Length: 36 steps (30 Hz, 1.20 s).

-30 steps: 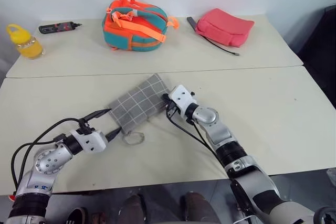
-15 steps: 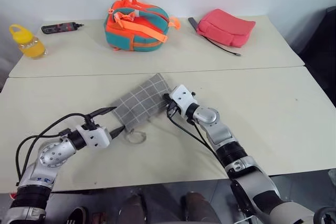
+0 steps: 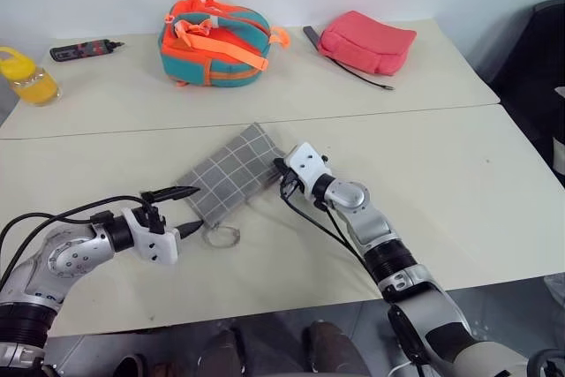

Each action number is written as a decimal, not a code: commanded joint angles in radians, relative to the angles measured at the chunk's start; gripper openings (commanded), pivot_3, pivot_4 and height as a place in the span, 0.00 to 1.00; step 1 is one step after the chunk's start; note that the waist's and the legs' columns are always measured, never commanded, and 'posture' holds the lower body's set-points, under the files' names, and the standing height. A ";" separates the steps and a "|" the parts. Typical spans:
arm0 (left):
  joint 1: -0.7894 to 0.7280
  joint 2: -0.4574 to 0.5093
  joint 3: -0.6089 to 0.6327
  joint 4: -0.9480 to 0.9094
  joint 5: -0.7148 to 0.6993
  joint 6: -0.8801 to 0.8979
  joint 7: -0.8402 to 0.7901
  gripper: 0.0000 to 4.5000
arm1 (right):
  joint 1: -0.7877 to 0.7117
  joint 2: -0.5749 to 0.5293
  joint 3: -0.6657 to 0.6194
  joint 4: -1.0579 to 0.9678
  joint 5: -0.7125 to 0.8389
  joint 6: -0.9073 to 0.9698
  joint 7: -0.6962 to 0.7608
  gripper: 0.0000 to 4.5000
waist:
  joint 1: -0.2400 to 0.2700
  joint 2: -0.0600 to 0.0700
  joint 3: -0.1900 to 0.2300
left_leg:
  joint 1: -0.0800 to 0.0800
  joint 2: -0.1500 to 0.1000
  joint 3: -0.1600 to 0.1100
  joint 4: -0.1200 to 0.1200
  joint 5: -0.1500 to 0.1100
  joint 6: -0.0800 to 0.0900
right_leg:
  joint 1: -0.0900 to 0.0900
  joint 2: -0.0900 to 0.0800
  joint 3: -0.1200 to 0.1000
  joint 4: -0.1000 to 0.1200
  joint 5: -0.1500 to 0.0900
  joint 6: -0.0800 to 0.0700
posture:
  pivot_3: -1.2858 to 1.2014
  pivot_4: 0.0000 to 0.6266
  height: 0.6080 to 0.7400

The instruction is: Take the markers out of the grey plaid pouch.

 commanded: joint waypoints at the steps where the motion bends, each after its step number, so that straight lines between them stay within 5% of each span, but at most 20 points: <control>1: 0.046 -0.011 -0.065 0.025 0.075 0.005 -0.004 0.88 | -0.005 -0.001 -0.007 -0.023 0.010 0.005 0.007 0.02 | 0.001 0.000 0.000 | 0.000 0.000 0.000 0.000 0.000 0.000 | 0.000 0.000 0.000 0.000 0.000 0.000 | 0.52 0.24 1.00; 15: -0.126 -0.102 -0.161 0.094 0.225 0.085 0.099 0.88 | -0.002 -0.001 -0.010 -0.036 0.014 0.017 0.006 0.02 | 0.047 0.004 -0.002 | 0.001 -0.004 0.002 0.002 0.004 0.005 | 0.001 -0.002 0.003 0.000 0.000 0.000 | 0.52 0.24 1.00; 23: -0.076 -0.054 -0.159 0.014 0.029 0.070 -0.029 0.88 | 0.003 -0.006 -0.014 -0.055 0.018 0.018 0.006 0.02 | 0.039 0.003 -0.002 | 0.001 -0.003 0.003 0.001 0.004 0.004 | 0.000 -0.002 0.003 0.001 0.001 -0.001 | 0.52 0.24 1.00; 36: -0.123 -0.168 -0.186 0.002 0.157 0.194 0.056 0.88 | -0.008 -0.012 -0.017 -0.053 0.024 0.024 0.018 0.02 | 0.043 0.003 -0.003 | 0.001 -0.002 0.004 0.003 0.001 0.003 | 0.000 -0.001 0.003 0.000 0.001 0.000 | 0.52 0.24 1.00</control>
